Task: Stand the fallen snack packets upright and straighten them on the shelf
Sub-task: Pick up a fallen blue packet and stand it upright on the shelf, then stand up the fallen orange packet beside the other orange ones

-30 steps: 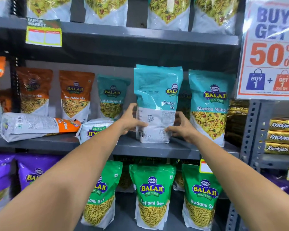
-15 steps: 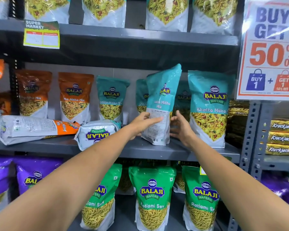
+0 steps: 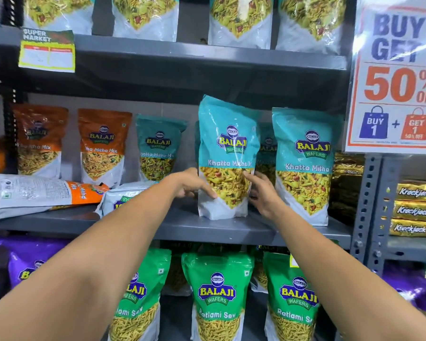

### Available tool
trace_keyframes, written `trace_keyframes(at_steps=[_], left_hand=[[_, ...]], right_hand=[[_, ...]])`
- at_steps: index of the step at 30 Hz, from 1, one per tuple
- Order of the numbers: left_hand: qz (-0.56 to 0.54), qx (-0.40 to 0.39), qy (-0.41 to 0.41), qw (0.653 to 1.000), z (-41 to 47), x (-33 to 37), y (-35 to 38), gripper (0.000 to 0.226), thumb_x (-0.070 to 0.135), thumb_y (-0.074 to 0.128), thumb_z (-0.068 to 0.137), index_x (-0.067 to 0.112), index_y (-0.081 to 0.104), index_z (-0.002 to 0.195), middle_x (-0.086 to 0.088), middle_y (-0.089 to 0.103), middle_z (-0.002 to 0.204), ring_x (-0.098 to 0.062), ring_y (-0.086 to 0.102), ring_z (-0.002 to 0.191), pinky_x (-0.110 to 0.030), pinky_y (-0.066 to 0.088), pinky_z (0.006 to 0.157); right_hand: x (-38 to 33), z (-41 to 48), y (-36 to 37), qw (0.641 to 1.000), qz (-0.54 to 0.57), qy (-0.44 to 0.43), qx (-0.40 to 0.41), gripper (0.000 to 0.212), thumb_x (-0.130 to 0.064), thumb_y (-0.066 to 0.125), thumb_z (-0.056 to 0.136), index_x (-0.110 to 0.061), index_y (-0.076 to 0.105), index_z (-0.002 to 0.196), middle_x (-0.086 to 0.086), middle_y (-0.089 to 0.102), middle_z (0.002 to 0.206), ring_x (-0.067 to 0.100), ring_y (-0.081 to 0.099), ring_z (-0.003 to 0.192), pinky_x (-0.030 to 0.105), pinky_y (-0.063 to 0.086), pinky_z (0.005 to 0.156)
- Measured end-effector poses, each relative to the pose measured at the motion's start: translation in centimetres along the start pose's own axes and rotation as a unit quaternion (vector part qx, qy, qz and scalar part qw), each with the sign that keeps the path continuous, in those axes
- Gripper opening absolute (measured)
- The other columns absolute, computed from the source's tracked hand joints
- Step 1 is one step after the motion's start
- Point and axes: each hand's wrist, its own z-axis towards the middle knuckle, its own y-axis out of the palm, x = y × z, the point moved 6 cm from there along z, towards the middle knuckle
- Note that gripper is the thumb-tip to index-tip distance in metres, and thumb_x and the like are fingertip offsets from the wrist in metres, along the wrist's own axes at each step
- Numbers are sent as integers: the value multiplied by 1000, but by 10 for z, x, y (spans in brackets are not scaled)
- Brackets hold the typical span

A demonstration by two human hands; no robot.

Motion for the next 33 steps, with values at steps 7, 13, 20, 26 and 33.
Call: trace_keyframes(at_steps=[7,13,20,26,33], left_hand=[[-187,7,37,982,-1,12,-15,97,6,78,69,21,22,146,-12,44,146,-35,42,133,-64,37,102],[-183,8,45,982,0,10,-11,87,12,77,73,24,28,143,-10,50,142,-31,51,124,-61,41,96],[-54,119,80,988,-16,24,-72,78,26,81,69,17,43,137,-5,54,135,-21,56,115,-45,55,90],[190,171,-134,957,-52,-32,-158,66,42,55,91,6,34,142,-19,44,138,-34,53,119,-45,50,96],[65,90,-286,952,-51,-118,-190,66,52,71,72,4,56,114,-13,62,94,-27,67,87,-39,59,52]], right_hand=[[-20,-5,-5,996,-25,-75,-38,84,-33,83,61,-16,45,135,6,59,133,23,54,121,48,38,108],[-21,-4,-8,995,-15,-78,-55,56,-5,74,77,-12,53,128,12,65,122,29,60,113,51,43,105],[-70,-39,-9,868,-356,-291,187,70,-44,81,66,-11,46,117,4,53,97,21,55,86,35,47,71],[-59,-53,95,908,-349,-230,37,37,-49,69,77,-14,59,75,1,58,65,17,56,58,29,47,53],[20,-26,177,928,-238,260,-119,75,-62,64,76,-1,42,113,17,53,95,33,64,77,38,56,49]])
